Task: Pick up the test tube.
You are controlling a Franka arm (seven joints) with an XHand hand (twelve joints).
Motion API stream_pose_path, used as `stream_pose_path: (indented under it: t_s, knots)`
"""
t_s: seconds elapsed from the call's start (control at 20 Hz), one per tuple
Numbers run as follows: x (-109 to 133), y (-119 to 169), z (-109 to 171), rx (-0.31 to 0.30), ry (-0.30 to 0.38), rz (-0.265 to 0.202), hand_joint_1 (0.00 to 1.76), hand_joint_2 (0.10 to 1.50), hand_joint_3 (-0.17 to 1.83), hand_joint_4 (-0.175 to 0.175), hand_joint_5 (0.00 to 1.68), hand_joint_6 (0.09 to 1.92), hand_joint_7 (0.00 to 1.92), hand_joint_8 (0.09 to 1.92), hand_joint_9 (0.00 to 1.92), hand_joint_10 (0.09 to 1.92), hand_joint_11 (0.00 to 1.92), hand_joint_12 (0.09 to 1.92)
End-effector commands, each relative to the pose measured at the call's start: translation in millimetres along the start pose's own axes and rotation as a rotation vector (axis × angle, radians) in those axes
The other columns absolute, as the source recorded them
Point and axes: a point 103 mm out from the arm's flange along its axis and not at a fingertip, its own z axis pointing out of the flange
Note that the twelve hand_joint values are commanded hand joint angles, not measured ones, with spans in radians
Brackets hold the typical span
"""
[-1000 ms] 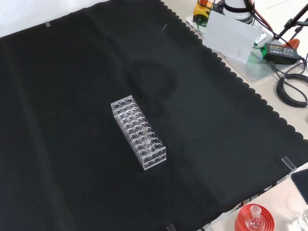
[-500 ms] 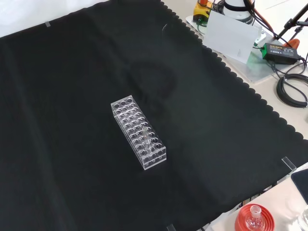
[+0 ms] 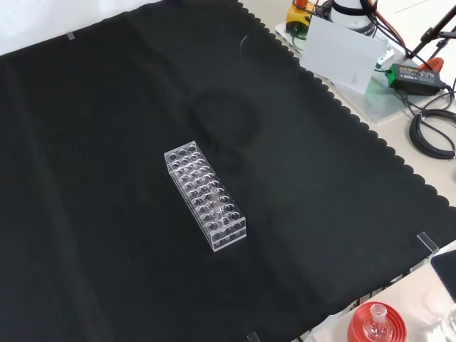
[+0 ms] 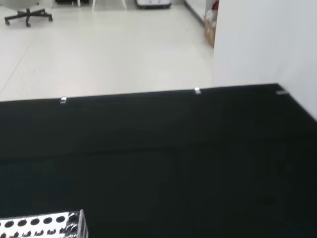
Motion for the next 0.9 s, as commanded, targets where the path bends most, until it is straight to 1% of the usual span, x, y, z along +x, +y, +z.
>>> stream_pose_path:
  t_s: [0.05,0.15,0.35,0.45,0.9]
  knots:
    - [24.1,34.4,32.3,0.101,0.101,-0.034,0.63,0.79,0.27,0.018,0.11,0.09,0.03,0.69,0.00,0.89,0.00,1.09]
    - [30.7,42.1,41.6,0.127,0.144,-0.043,0.64,0.79,0.26,0.016,0.13,0.09,0.04,0.70,0.00,0.90,0.00,1.10]
    - [42.9,56.8,61.1,0.194,0.272,-0.050,0.69,0.78,0.25,0.018,0.16,0.09,0.07,0.71,0.01,0.92,0.00,1.13]
    - [48.7,61.5,68.5,0.217,0.307,-0.055,0.71,0.78,0.25,0.019,0.17,0.09,0.07,0.71,0.01,0.93,0.00,1.14]
    - [83.8,75.4,103.2,0.298,0.290,-0.110,0.75,0.78,0.25,0.016,0.18,0.09,0.09,0.72,0.01,0.93,0.00,1.15]
